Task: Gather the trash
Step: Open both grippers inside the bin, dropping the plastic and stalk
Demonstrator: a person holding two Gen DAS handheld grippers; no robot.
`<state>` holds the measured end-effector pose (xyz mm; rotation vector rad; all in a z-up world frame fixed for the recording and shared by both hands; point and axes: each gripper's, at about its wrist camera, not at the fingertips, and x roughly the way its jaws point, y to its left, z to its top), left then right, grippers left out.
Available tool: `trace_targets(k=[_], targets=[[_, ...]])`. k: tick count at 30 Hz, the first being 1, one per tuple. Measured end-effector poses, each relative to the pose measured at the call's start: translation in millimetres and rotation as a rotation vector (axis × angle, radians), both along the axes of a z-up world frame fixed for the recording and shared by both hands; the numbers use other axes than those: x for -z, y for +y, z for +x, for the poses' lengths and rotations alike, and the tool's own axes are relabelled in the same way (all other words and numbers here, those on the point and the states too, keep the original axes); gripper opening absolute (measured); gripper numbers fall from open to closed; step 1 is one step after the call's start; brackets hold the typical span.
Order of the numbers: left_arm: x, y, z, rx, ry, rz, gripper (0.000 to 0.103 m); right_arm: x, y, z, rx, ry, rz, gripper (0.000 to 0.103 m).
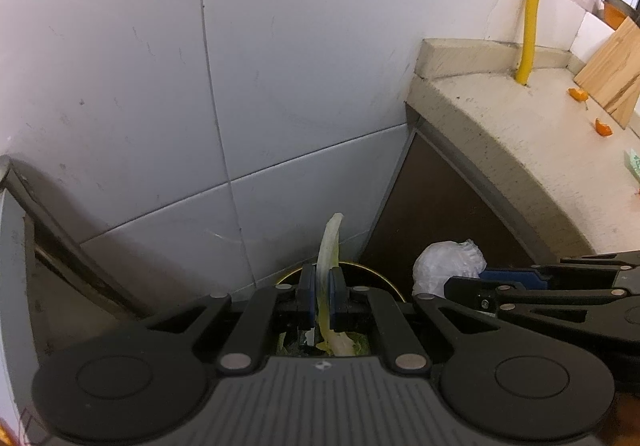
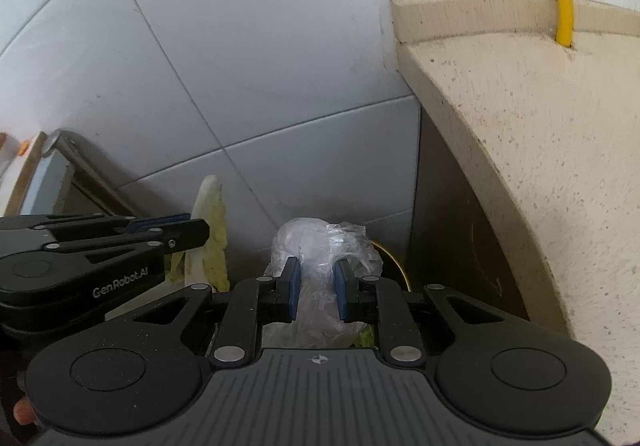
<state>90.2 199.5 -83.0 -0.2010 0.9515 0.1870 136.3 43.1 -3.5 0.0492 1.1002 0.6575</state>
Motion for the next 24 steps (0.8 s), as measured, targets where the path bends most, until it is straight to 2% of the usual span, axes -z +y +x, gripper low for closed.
trace_targets(k=[11,14,17,19,20,24], targets=[[14.1,4.7,11.4,-0.033,0.058,-0.006,0.002,23.8,9.7,14.5,0.013,0.05,-0.014,0.025],[16.4,1.1,12.3,-0.014,0.073,0.002,0.003,32.5,14.9,18.4,0.008,0.08,-0.015,0.035],[15.8,2.3,12.2,-0.018,0.07,-0.006,0.004,38.3,18.9,17.5,0.003,0.08,-0.037,0.038],[15.9,4.3,12.8,-0.026,0.072,-0.015,0.011,41.2,21.2,18.8,0.011,0.082,-0.042,0.044],[16.2,4.6,13.2,-0.03,0.074,-0.015,0.011,42.7,21.6,19.9,0.014,0.083,-0.042,0.048],[16.7,1.5,12.4,-0.015,0.077,-0.011,0.013,48.6,29.3,23.7,0.007,0.107,-0.053,0.048]])
